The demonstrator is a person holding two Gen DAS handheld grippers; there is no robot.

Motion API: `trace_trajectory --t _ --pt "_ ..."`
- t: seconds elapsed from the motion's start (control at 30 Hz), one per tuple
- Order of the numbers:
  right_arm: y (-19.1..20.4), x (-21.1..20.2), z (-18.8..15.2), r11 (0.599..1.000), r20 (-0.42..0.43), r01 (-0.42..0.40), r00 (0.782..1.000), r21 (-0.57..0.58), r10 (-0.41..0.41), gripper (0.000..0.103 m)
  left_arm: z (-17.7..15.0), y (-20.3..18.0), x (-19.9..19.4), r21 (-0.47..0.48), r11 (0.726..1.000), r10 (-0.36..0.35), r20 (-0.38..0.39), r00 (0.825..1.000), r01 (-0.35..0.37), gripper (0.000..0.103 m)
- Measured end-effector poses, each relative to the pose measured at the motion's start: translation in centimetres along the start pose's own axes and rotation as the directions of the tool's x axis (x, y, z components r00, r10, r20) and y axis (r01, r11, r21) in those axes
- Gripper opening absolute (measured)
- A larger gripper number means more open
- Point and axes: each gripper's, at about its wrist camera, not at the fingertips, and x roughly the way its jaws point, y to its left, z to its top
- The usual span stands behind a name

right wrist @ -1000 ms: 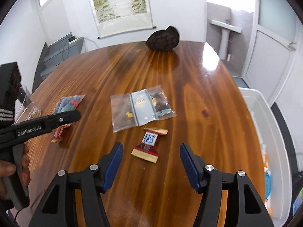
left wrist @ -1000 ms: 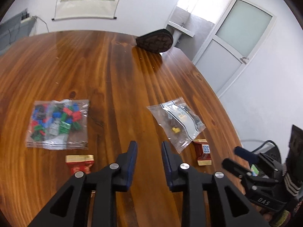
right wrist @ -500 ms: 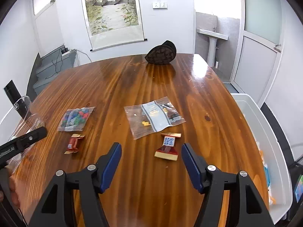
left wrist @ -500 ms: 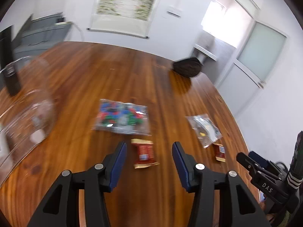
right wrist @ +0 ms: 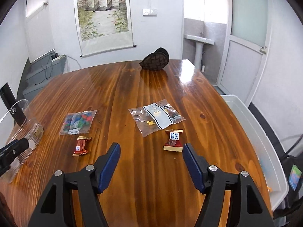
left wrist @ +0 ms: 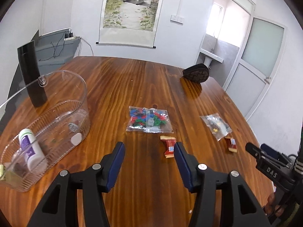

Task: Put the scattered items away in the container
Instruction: 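Pull both grippers back and position them over the two candy packets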

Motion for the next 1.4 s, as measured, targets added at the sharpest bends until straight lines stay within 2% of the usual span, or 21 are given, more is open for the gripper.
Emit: trace_trajectory --t 0.37,0.47,0.6,0.9,1.07,1.27,1.4 --pt "3.5 -2.2 -1.0 1.000 0.040 0.017 0.999 0.006 -0.017 0.070 -0.2 3.0 -2.5 0.005 1.000 0.020 0.030 0.999 -0.020 0.055" --pt "4.2 -2.9 -1.4 1.000 0.059 0.019 0.998 0.014 -0.020 0.071 -0.4 4.1 -3.3 0.000 0.999 0.034 0.043 0.999 -0.034 0.060" --pt "5.3 -3.4 -2.0 1.000 0.077 0.016 0.997 0.016 -0.017 0.071 -0.8 5.0 -3.6 0.000 1.000 0.018 0.036 0.999 -0.018 0.061" --pt "7.3 -3.5 -2.3 1.000 0.048 -0.020 0.999 0.013 0.020 0.071 -1.1 5.6 -2.8 0.019 1.000 -0.023 -0.006 1.000 0.024 0.061" --pt "7.2 -3.6 -1.7 1.000 0.031 -0.005 1.000 -0.010 0.005 0.071 -0.8 5.5 -1.9 0.023 0.998 -0.057 -0.033 0.998 0.057 0.061" --pt "4.0 -1.9 -1.1 1.000 -0.037 0.014 0.999 0.027 -0.013 0.071 0.0 5.1 -0.3 -0.006 0.995 -0.105 -0.063 0.993 0.104 0.061" --pt "2.2 -0.6 -0.9 1.000 -0.071 0.013 0.997 0.010 -0.013 0.071 1.0 3.8 1.7 -0.018 0.990 -0.139 -0.099 0.985 0.138 0.061"
